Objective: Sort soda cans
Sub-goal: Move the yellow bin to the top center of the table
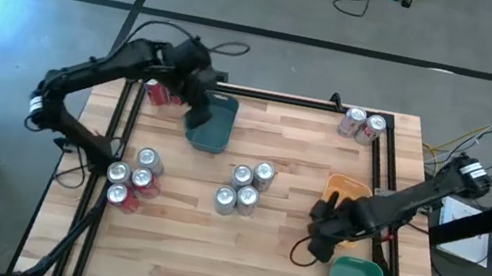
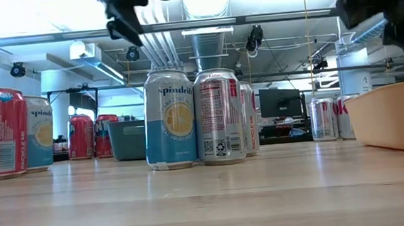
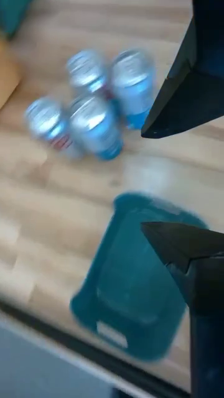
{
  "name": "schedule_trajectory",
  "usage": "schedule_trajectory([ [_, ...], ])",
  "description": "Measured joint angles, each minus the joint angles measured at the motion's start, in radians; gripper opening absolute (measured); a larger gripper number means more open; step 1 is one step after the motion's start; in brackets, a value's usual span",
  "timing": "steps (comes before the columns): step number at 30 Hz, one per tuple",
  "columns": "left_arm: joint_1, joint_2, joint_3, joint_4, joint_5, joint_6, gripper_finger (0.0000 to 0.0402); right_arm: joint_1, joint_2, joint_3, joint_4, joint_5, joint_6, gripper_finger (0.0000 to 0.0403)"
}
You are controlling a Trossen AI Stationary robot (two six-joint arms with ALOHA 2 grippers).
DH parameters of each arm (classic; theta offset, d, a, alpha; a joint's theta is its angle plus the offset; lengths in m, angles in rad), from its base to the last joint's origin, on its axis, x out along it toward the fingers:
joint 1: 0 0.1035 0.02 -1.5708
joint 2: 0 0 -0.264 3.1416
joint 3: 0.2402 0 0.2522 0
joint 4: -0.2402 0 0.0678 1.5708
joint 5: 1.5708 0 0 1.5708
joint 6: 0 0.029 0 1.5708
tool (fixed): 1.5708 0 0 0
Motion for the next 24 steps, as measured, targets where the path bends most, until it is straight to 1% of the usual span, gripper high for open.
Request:
schedule_trajectory([
  [2,0.0,-0.048,-0.075,0.041,0.022,0.045,0.0213,-0.007,0.041,0.0,0.007,-0.003,-0.002,0.0263],
  [6,0.002,-0.108,-0.199,0.104,0.014,0.078,0.0205,-0.04,0.119,0.0,0.04,-0.011,0.004,0.0248],
  [10,0.0,-0.116,-0.276,0.082,0.013,0.226,0.0187,-0.085,0.19,0.0,0.096,-0.057,-0.036,0.0218],
  [12,-0.001,-0.11,-0.303,0.085,0.012,0.221,0.0174,-0.098,0.218,0.0,0.138,-0.056,-0.057,0.019],
  [14,-0.001,-0.102,-0.319,0.086,0.012,0.205,0.0159,-0.108,0.241,0.002,0.168,-0.056,-0.062,0.0149],
  [18,-0.001,-0.094,-0.347,0.097,0.01,0.263,0.0141,-0.122,0.27,0.026,0.143,-0.067,-0.071,0.0034],
  [21,-0.001,-0.091,-0.366,0.103,0.01,0.315,0.0134,-0.128,0.27,0.075,0.076,-0.088,-0.082,0.0015],
  [24,-0.001,-0.088,-0.379,0.104,0.01,0.367,0.0131,-0.144,0.259,0.168,-0.043,-0.091,-0.116,0.001],
])
